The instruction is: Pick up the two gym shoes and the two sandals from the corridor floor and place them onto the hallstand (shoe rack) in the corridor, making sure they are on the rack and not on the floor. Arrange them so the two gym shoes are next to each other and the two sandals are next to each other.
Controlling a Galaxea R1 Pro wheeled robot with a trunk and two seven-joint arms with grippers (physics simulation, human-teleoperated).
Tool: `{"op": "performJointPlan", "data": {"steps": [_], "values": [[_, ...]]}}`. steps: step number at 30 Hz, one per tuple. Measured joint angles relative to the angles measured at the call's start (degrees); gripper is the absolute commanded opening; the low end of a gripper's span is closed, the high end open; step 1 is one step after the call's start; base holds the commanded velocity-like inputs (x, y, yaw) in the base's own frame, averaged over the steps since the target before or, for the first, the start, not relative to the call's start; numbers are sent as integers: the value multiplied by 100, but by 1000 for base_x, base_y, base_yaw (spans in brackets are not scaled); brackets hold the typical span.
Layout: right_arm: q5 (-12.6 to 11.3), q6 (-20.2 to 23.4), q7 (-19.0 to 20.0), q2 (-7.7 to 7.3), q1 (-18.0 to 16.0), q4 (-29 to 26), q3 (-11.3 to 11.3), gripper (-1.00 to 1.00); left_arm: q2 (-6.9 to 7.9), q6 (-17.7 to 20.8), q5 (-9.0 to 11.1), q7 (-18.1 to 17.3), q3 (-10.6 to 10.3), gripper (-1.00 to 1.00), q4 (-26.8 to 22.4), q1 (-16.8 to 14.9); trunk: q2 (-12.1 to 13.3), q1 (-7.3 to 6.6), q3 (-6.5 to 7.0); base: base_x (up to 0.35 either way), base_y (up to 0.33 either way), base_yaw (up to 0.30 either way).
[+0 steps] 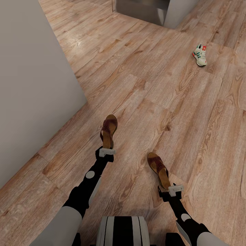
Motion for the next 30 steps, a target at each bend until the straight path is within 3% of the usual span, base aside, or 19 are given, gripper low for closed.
{"op": "performJointPlan", "data": {"steps": [1, 2, 23, 28, 30], "values": [[0, 0, 0, 0, 0, 0, 0, 100, 0, -1, 0, 0, 0, -100, 0, 0, 0, 0, 0, 0, 0, 0], [0, 0, 0, 0, 0, 0, 0, -100, 0, -2, 0, 0, 0, -100, 2, 0, 0, 0, 0, 0, 0, 0], [-6, -15, -8, -2, -3, -22, -14, -100, 0, 0, -5, 0, 1, -100, 6, 0, 0, 0, 0, 0, 0, 0], [16, -89, -7, 0, -2, -484, -4, -100, 0, 3, -6, 0, 0, -100, 8, 0, 0, 0, 0, 0, 0, 0], [19, -99, -19, 1, -4, -918, -1, -100, 0, 4, -8, 0, 0, -100, 36, 0, 0, 0, 0, 0, 0, 0]]}}
